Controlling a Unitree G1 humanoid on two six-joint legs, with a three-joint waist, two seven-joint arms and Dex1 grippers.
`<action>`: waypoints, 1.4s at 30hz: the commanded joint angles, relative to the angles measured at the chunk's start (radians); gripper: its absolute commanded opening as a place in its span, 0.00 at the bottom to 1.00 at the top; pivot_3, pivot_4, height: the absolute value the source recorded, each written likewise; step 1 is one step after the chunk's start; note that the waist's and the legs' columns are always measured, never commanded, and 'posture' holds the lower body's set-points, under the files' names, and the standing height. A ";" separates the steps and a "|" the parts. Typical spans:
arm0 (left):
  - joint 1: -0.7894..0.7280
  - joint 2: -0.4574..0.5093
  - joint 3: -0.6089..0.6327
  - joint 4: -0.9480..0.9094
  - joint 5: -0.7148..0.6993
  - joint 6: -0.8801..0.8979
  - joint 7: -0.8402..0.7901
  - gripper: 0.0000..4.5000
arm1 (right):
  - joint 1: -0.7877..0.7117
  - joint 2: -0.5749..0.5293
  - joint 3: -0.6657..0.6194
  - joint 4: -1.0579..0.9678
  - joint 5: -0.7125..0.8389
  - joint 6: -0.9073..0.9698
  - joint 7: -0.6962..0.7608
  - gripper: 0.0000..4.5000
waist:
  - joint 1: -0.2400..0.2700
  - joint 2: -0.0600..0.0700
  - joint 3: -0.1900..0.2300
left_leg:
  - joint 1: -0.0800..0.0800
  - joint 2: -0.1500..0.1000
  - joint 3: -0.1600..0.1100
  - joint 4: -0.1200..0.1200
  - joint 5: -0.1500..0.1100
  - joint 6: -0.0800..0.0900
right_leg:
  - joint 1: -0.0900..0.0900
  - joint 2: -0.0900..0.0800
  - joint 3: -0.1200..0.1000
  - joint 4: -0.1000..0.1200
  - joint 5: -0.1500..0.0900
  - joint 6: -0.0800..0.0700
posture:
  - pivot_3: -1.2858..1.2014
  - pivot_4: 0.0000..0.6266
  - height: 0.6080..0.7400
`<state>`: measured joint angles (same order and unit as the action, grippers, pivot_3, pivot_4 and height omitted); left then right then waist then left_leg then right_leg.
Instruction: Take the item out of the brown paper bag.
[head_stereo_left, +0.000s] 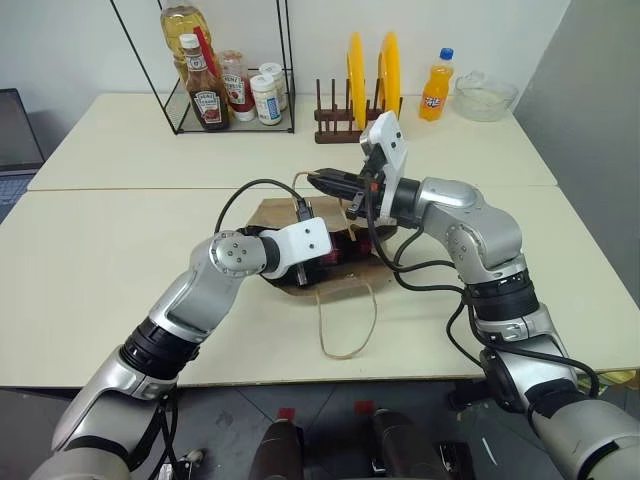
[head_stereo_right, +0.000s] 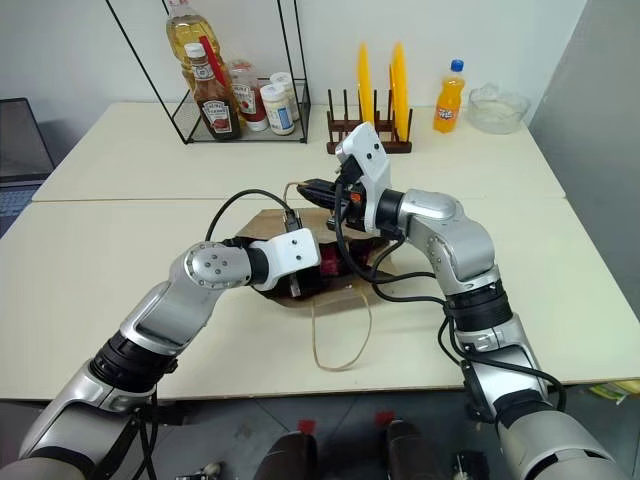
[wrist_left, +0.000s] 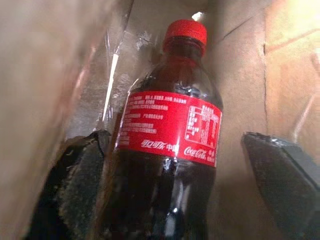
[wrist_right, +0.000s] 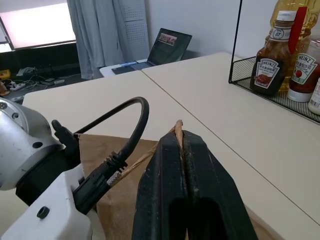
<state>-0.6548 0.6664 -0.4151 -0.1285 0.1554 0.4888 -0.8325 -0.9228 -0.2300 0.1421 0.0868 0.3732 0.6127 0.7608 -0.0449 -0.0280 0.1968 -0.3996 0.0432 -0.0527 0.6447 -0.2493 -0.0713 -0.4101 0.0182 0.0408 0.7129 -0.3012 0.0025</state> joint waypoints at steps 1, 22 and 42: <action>-0.019 0.025 -0.024 0.024 0.073 -0.033 -0.010 1.00 | -0.017 -0.004 -0.009 -0.036 -0.002 -0.021 0.003 0.00 | -0.001 0.000 0.000 | 0.000 0.000 0.000 0.000 0.000 0.000 | 0.000 0.000 0.000 0.000 0.000 0.000 | 0.52 0.24 1.00; -0.056 -0.097 -0.028 0.202 0.252 -0.193 0.092 0.70 | -0.015 -0.007 -0.008 -0.047 -0.007 -0.014 0.002 0.00 | 0.004 0.000 0.000 | 0.000 0.000 0.000 0.000 0.000 0.000 | 0.000 0.000 0.000 0.000 0.000 0.000 | 0.52 0.24 1.00; 0.074 0.080 0.319 -0.192 -0.421 0.049 -0.374 0.70 | -0.040 -0.019 -0.010 0.018 -0.019 -0.048 0.031 0.00 | -0.005 0.000 0.000 | 0.000 0.001 0.000 0.000 0.000 0.000 | -0.001 0.000 0.000 0.001 0.000 0.000 | 0.52 0.24 1.00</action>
<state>-0.5738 0.7301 -0.1427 -0.2759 -0.2212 0.5363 -1.1858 -0.9425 -0.2413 0.1414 0.1246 0.3531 0.5842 0.7825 -0.0497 -0.0280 0.1969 -0.3998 0.0442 -0.0529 0.6449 -0.2492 -0.0713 -0.4106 0.0182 0.0404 0.7135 -0.3013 0.0024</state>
